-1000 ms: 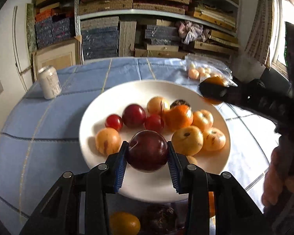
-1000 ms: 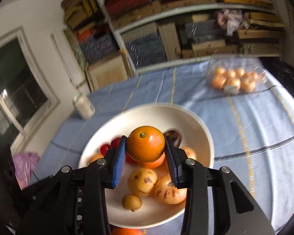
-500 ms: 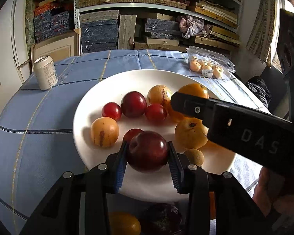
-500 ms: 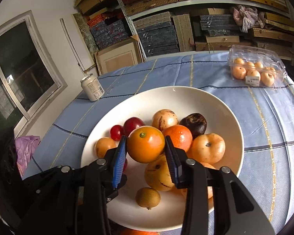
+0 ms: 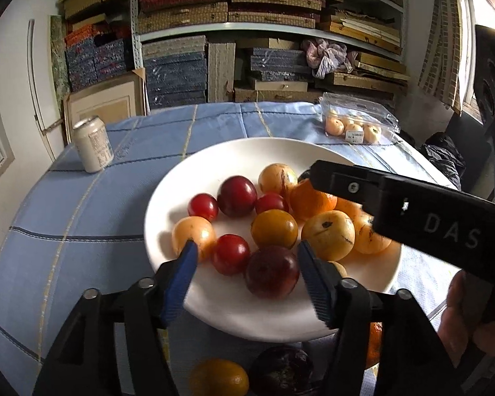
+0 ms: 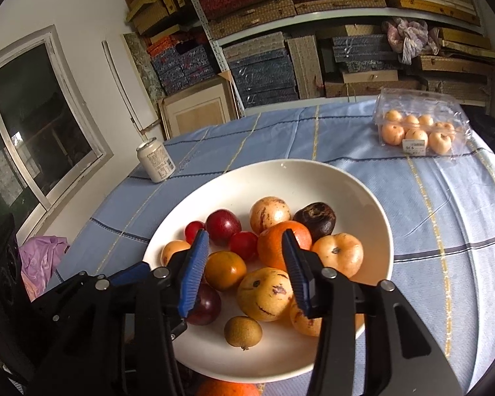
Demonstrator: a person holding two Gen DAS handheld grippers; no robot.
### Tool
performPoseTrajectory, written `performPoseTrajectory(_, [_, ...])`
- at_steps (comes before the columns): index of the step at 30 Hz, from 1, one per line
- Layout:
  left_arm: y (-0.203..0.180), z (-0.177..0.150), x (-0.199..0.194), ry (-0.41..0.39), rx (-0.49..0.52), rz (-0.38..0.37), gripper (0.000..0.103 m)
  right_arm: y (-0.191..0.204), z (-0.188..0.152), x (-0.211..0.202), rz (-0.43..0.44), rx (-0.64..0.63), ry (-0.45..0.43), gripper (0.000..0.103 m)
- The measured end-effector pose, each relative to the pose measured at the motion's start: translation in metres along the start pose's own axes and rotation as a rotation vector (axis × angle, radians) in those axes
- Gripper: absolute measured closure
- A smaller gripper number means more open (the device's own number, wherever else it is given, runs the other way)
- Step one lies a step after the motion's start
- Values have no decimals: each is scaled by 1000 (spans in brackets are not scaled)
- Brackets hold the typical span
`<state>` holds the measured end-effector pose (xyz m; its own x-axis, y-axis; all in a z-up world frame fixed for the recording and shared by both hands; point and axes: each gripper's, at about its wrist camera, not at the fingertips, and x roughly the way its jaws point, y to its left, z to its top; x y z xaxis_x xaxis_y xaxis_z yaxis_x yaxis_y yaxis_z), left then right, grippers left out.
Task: Organize fruits
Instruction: 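Carry the dark red fruit and tangerine onto the white plate and open both tools, then move both tools back to the remaining fruits on the cloth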
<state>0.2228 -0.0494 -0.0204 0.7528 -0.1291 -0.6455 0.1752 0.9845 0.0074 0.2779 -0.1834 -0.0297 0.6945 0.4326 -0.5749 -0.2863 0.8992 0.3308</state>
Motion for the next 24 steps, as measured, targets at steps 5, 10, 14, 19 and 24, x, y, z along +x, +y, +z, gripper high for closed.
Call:
performPoseTrajectory(5, [-1,1,-11,-42,12,38,32,1,0,-19,-11,0,-45,49])
performPoseTrajectory(10, [2,0,-24,-73,10,54,30,7,-9,-38,-31,-3,-76,37])
performPoseTrajectory(14, [4,-4,-38,-93,-2,61,30,11,-29,-58,-55,-8,-95,29])
performPoseTrajectory(19, [10,-17,-54,-102,-15,82,30,10,-62,-91,-92,11,-161,19])
performPoseTrajectory(24, [26,-40,-72,-95,-69,109,30,7,-83,-121,-97,49,-223,12])
